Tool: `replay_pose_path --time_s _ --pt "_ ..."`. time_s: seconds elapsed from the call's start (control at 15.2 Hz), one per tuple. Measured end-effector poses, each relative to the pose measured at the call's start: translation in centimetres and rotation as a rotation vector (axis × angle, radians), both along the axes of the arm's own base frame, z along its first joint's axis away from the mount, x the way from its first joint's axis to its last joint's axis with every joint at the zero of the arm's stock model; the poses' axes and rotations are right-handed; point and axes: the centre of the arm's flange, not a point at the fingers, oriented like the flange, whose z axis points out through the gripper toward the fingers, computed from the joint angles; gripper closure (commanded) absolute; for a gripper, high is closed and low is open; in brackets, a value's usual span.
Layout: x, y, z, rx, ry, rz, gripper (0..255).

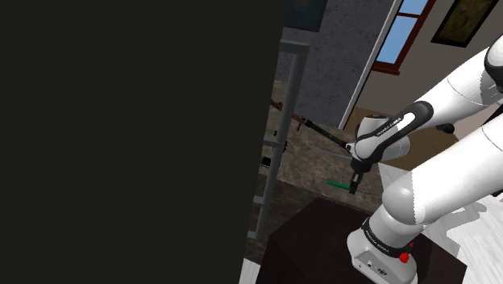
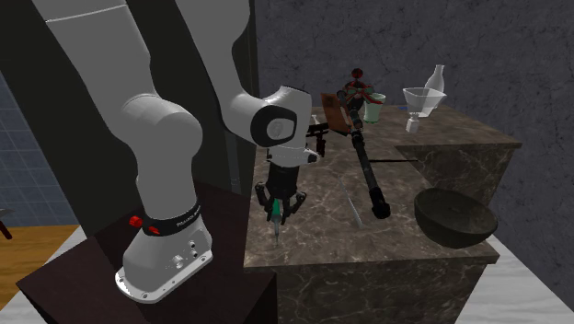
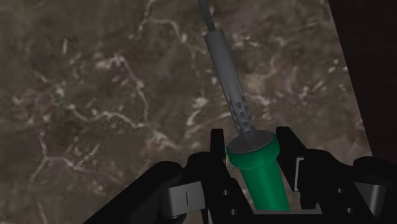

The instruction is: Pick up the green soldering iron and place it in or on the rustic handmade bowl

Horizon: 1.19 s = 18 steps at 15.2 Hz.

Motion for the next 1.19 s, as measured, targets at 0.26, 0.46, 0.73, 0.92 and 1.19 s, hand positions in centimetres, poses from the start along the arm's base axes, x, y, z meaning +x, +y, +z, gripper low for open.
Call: replay_pose_path --time_s 0.26,0.46,0.73,0.92,1.19 --pt "-0.1 0.2 0.5 0.002 0.002 0.001 255" --pt "-0.1 0.2 2.0 0.003 0.003 0.001 255" --pt "-0.1 0.3 4.0 0.002 0.003 0.001 255" --pt "-0.2 0.3 5.6 0.002 0.003 0.001 255" --pt "-0.2 0.1 7.8 0.002 0.003 0.001 255"
